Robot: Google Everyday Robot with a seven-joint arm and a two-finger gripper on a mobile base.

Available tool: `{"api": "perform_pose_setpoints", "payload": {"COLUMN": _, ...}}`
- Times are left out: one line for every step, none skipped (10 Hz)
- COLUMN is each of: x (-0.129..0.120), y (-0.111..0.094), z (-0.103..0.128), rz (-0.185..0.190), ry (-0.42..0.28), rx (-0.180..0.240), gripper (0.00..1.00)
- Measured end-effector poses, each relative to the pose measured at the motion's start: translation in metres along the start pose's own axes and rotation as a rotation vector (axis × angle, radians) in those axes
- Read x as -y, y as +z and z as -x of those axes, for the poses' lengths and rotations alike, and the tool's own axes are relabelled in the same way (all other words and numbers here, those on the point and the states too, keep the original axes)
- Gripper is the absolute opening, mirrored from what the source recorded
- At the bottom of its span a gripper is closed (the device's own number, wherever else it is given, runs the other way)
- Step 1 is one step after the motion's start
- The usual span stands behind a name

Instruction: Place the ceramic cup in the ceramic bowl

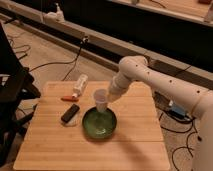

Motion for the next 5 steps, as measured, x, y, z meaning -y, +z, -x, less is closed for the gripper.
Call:
{"api": "perform_pose_setpoints", "payload": {"x": 0.007, "y": 0.008, "z": -0.011, "rz": -0.005, "ry": 0.011, "rx": -0.022, "gripper": 0.0}}
{"api": "perform_pose_setpoints", "payload": {"x": 0.013, "y": 0.016, "z": -0.02, "rz": -0.005, "ry": 0.02, "rx": -0.042, "gripper": 0.0}}
{"api": "perform_pose_setpoints", "payload": {"x": 0.017, "y": 0.025, "z": -0.028, "rz": -0.001, "ry": 0.028, "rx": -0.06, "gripper": 0.02}}
{"api": "perform_pose_setpoints", "payload": {"x": 0.016, "y": 0.03, "z": -0.031, "rz": 0.009, "ry": 0.03, "rx": -0.068, "gripper": 0.07}}
{"api": "perform_pose_setpoints", "payload": {"x": 0.014, "y": 0.037, "z": -0.033, "rz": 0.023, "ry": 0.029, "rx": -0.074, "gripper": 0.19}}
